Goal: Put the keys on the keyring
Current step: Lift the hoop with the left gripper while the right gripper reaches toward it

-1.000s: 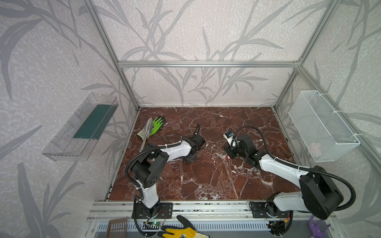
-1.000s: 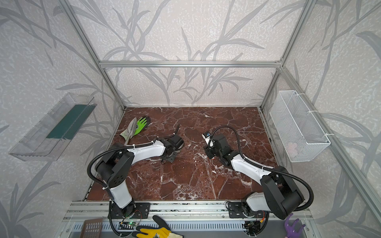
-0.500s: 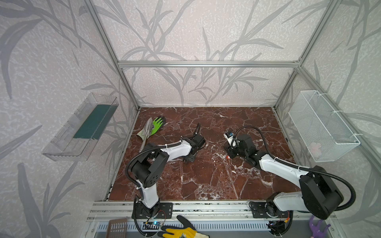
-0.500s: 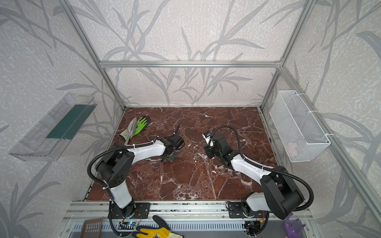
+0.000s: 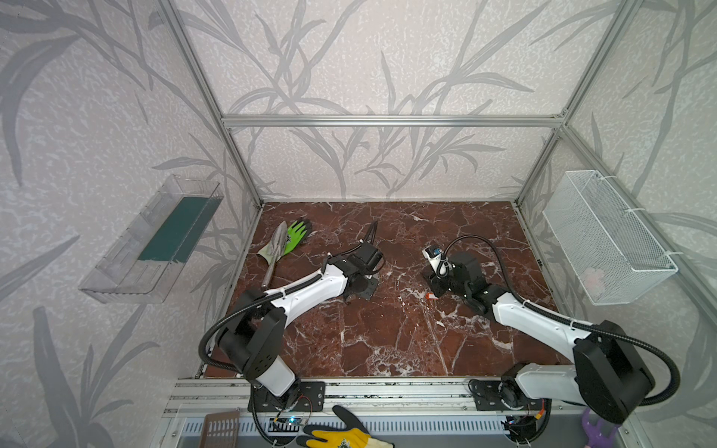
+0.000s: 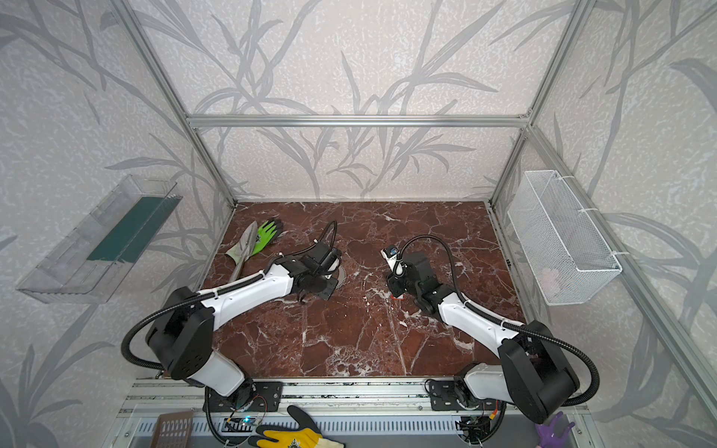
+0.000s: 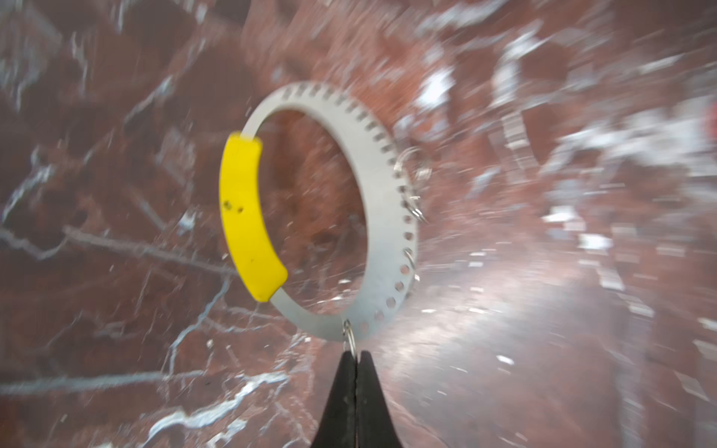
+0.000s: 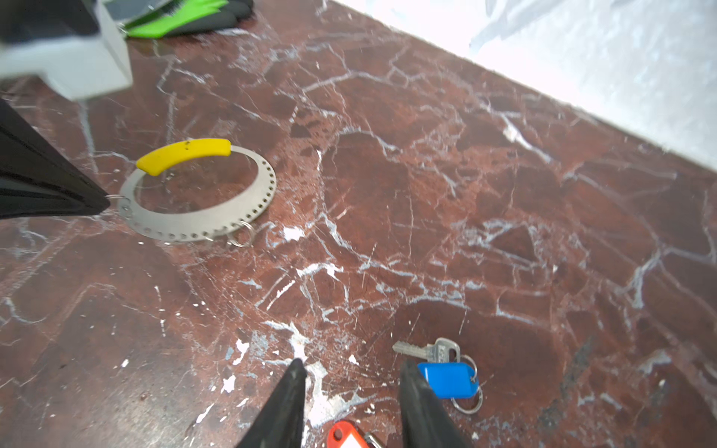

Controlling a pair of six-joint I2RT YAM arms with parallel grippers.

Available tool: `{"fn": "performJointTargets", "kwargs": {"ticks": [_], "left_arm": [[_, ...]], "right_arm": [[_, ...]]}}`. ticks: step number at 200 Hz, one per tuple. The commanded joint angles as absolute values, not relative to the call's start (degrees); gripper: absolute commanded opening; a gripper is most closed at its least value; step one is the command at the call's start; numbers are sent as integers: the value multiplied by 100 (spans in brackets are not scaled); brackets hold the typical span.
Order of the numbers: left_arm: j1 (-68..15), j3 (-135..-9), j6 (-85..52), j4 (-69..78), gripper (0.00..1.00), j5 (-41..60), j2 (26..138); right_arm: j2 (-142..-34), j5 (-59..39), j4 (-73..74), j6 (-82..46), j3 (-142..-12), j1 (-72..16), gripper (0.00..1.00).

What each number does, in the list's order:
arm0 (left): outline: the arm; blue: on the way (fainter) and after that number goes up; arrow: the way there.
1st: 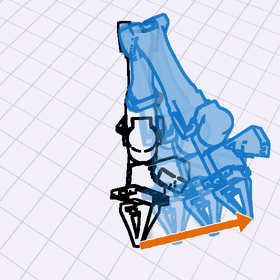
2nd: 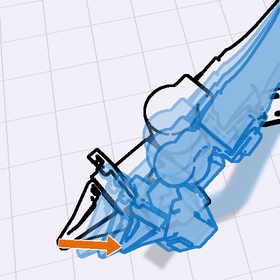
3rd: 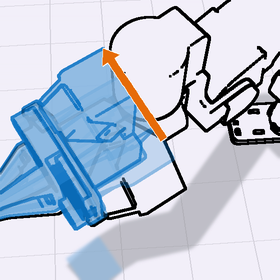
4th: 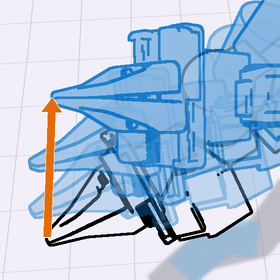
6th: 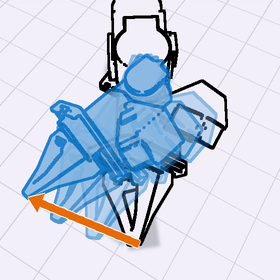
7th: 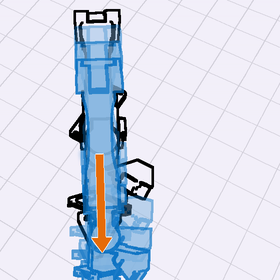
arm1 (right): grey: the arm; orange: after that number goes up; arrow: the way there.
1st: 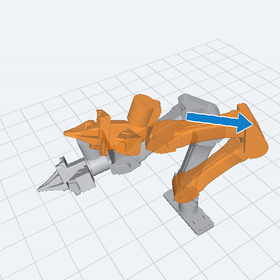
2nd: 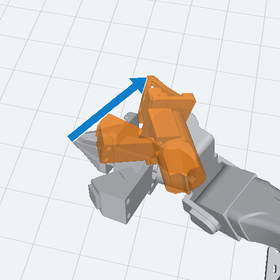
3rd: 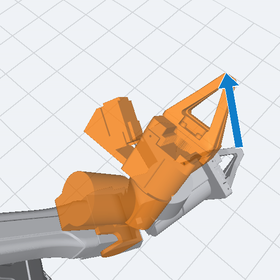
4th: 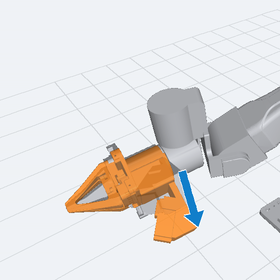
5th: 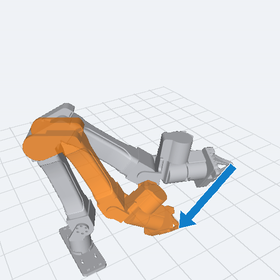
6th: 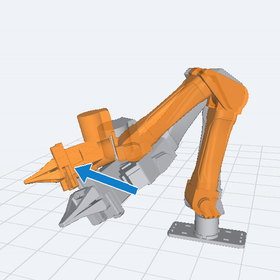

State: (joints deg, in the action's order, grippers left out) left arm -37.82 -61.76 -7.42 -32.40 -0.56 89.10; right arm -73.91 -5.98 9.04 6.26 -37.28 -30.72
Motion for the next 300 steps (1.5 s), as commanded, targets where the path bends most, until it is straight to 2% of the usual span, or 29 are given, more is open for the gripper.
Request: {"fn": "performJointTargets", "kwargs": {"ticks": [1, 34, 76, 146, 190, 209, 300], "left_arm": [[-3799, -6161, -154, -2980, 0, 1220, 8557], [-3813, -6127, 303, -2636, 0, 2353, 8209], [-3806, -6204, 983, -2548, 0, 3138, 7862], [-3930, -6432, 1850, -2482, 0, 3611, 7605], [-4182, -6295, 2338, -1834, 0, 3516, 7453], [-4252, -6315, 2507, -1812, 0, 3507, 7429], [-4505, -6372, 3126, -2038, 0, 3324, 7357]], "right_arm": [[-7037, -1048, 1346, 1048, -3502, -3060, 41], [-6592, -1734, 2162, 1671, -2933, -2970, 41], [-6431, -3136, 2436, 2259, -2739, -2741, 41], [-6591, -4669, 2622, 2461, -3003, -2681, 41], [-6616, -4851, 2816, 2310, -3063, -2676, 39], [-6571, -4934, 2712, 2320, -3101, -2678, 35], [-6039, -5008, 2190, 2488, -2997, -2644, 32]]}}
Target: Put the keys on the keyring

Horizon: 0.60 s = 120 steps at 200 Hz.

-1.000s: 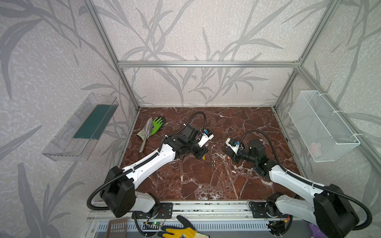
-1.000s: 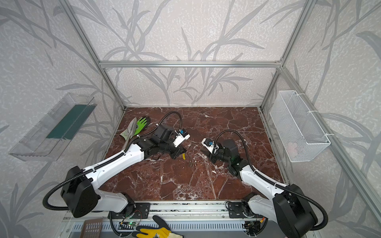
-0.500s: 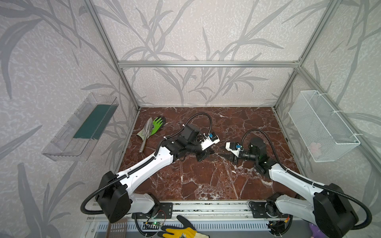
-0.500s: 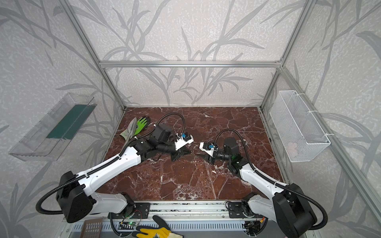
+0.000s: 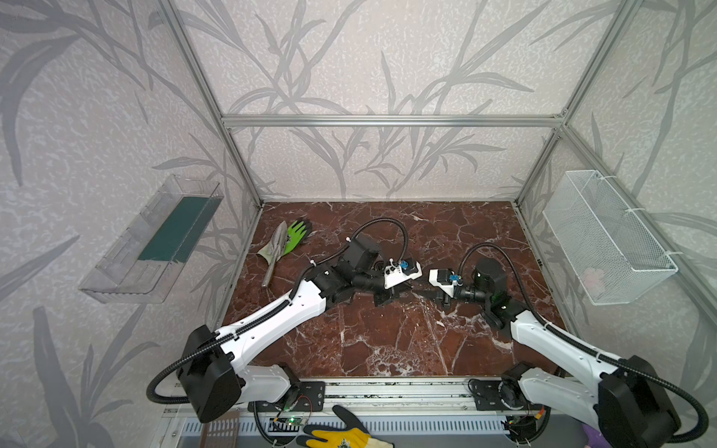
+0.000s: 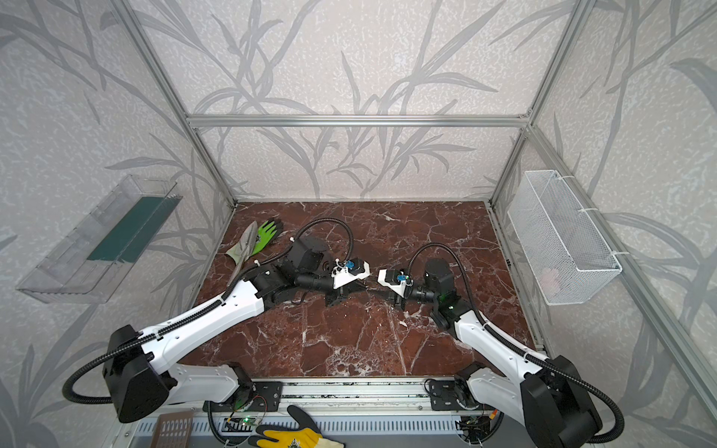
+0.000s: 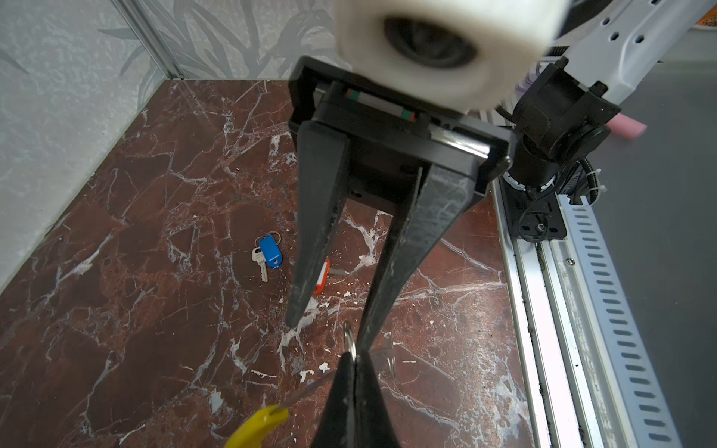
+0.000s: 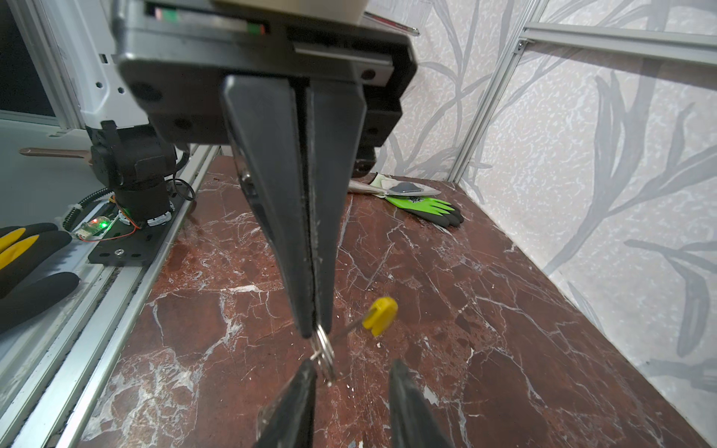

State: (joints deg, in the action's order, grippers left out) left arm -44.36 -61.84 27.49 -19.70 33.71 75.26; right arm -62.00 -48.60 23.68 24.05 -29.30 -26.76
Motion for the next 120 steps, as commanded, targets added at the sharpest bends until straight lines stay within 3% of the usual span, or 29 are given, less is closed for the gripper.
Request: {"fn": "performJointTargets", "kwargs": {"ticks": [1, 64, 120], "left_arm": [[-4511, -6372, 3132, -2034, 0, 3323, 7357], [-4655, -6416, 3284, -2019, 0, 3211, 7339], [-4703, -6287, 3339, -1867, 0, 3111, 7244]], "right_arm": [[-6039, -5008, 2190, 2488, -2997, -2644, 32], [-6034, -5093, 2057, 2558, -2986, -2637, 26], [-5906, -5154, 1993, 2608, -2936, -2614, 11]]}}
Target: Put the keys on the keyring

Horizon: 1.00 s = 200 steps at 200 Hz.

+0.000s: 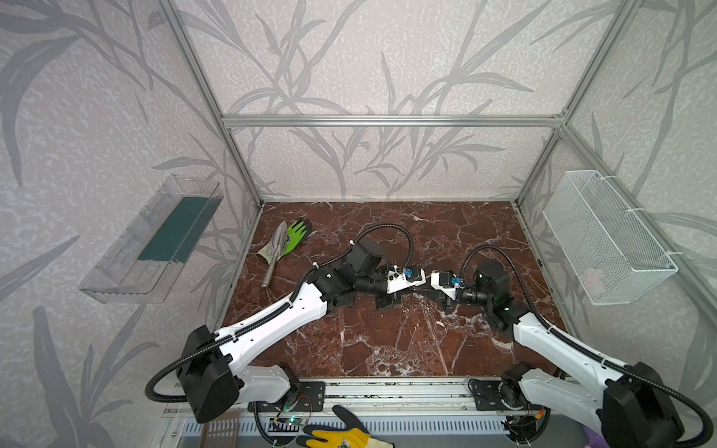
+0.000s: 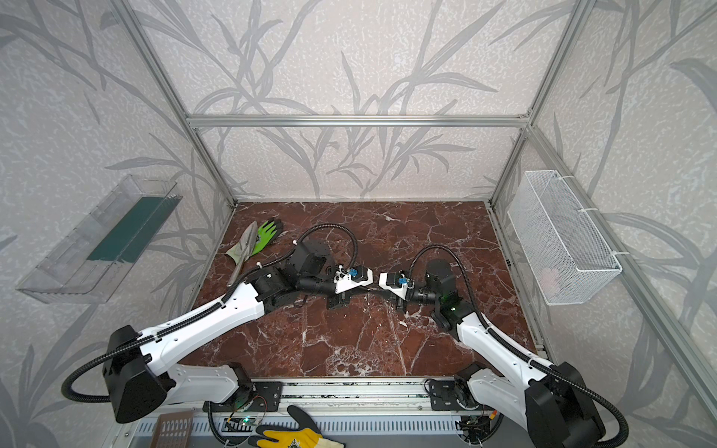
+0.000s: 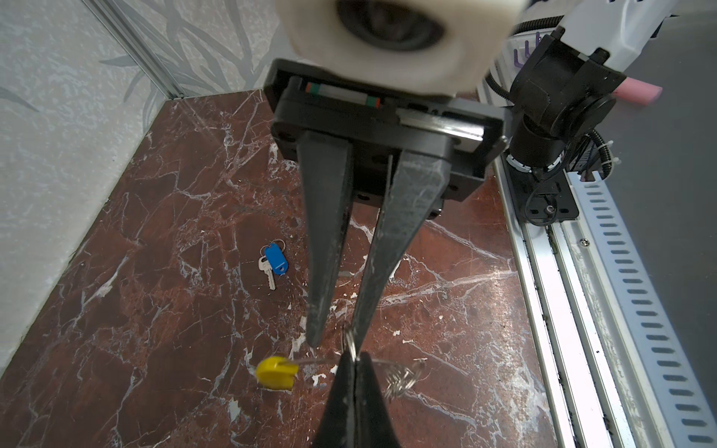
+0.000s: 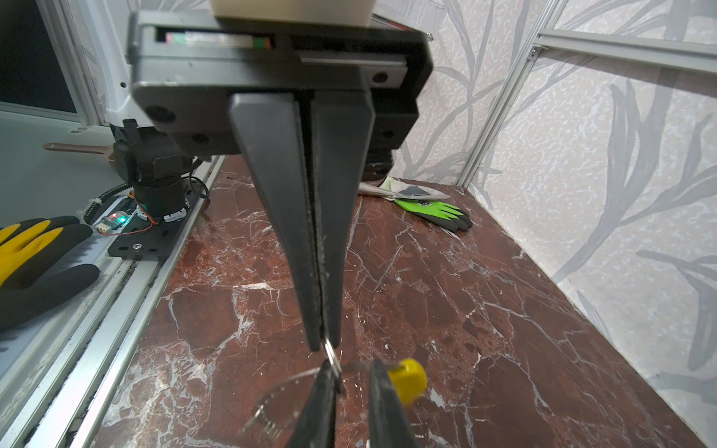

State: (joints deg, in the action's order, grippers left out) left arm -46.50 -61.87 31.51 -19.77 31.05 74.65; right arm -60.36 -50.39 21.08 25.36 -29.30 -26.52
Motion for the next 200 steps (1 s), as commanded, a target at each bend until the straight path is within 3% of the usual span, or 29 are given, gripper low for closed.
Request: {"fn": "performJointTargets", "kwargs": {"ticks": [1, 30, 59, 78, 96, 108, 153, 200], "left_arm": [[-4702, -6285, 3335, -1865, 0, 3111, 7243], [-4720, -6267, 3357, -1837, 0, 3094, 7268], [-4729, -6201, 3359, -1745, 0, 3028, 7277], [-4730, -6142, 3302, -1626, 10, 2877, 7242], [-4729, -6074, 3265, -1524, 34, 2683, 7171], [-4734, -6056, 3284, -1527, 40, 2533, 7106], [-4750, -6204, 3568, -1979, 42, 2011, 6960], [-4951, -6227, 3553, -1925, 43, 1963, 7164]], "right_arm": [[-5902, -5156, 1994, 2614, -2936, -2617, 11], [-5850, -5168, 1998, 2641, -2911, -2619, 2], [-5767, -5133, 1960, 2684, -2909, -2611, 0], [-5718, -5095, 1884, 2707, -2913, -2610, 0], [-5688, -4970, 1713, 2741, -2946, -2607, 0], [-5668, -4861, 1486, 2789, -3015, -2610, 0], [-5738, -4487, 438, 2962, -3457, -2606, 0], [-5780, -4386, 273, 2953, -3608, -2610, 0]]}}
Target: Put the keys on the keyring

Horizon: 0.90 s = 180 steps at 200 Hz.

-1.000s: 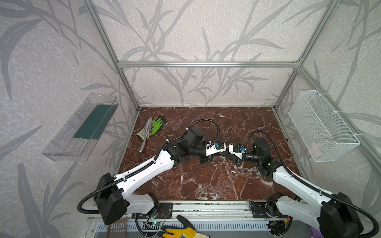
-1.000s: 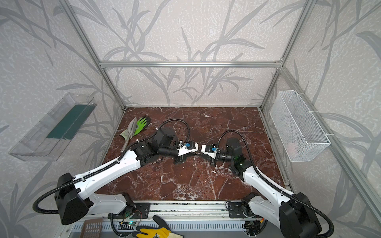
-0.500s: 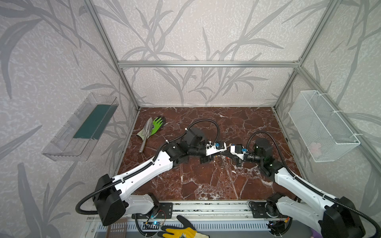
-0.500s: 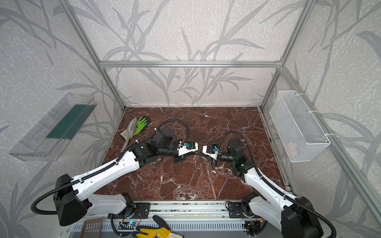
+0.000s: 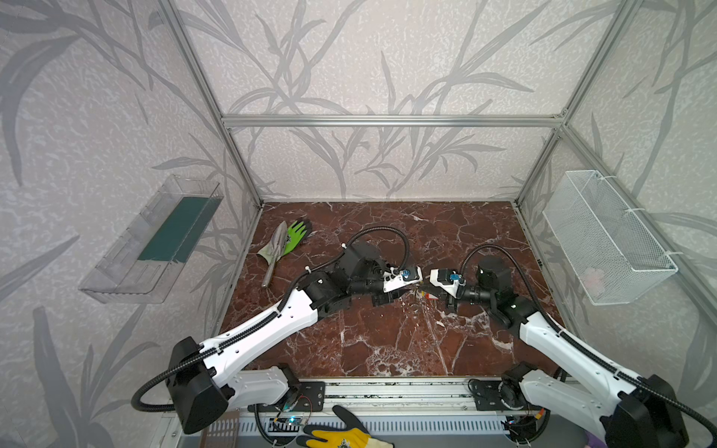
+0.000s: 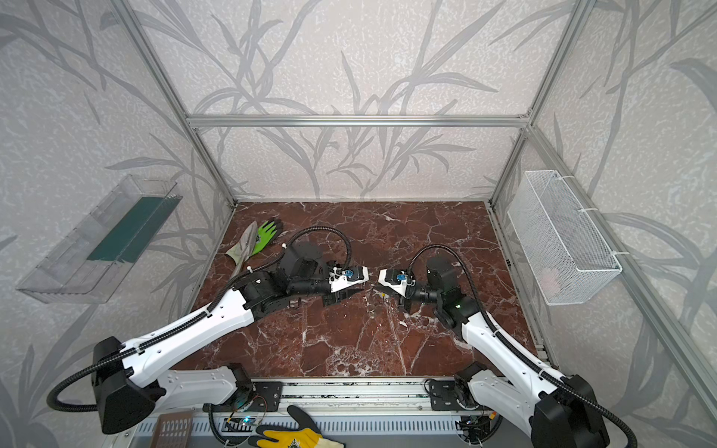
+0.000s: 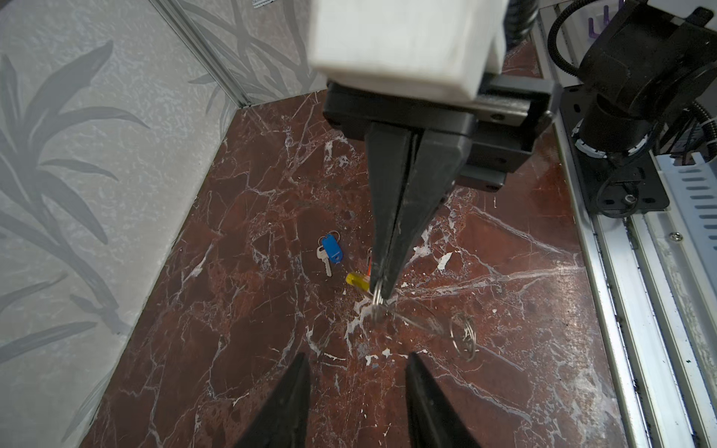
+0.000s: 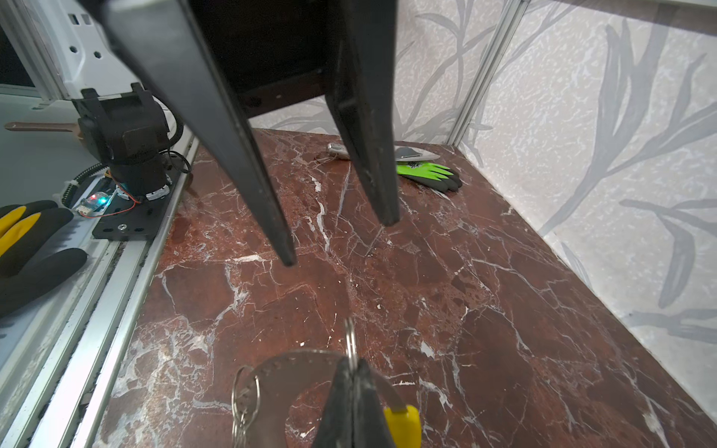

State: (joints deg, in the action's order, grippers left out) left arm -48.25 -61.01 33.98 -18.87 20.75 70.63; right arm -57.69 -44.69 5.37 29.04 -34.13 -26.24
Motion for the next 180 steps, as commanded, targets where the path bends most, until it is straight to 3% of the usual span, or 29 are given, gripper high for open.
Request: {"fn": "performJointTargets", "kwargs": {"ticks": [1, 68, 180], "left_arm": [[-4959, -6229, 3552, -1916, 43, 1957, 7168], [-5148, -6440, 3583, -1625, 41, 1479, 7597], [-5150, -6482, 3492, -1687, 33, 1888, 7831]], "right_arm": [[-5782, -4386, 268, 2953, -3610, -2610, 0], [-5733, -4412, 149, 3005, -3637, -2610, 0], [-5667, -4402, 406, 2901, -3564, -2608, 0]]}}
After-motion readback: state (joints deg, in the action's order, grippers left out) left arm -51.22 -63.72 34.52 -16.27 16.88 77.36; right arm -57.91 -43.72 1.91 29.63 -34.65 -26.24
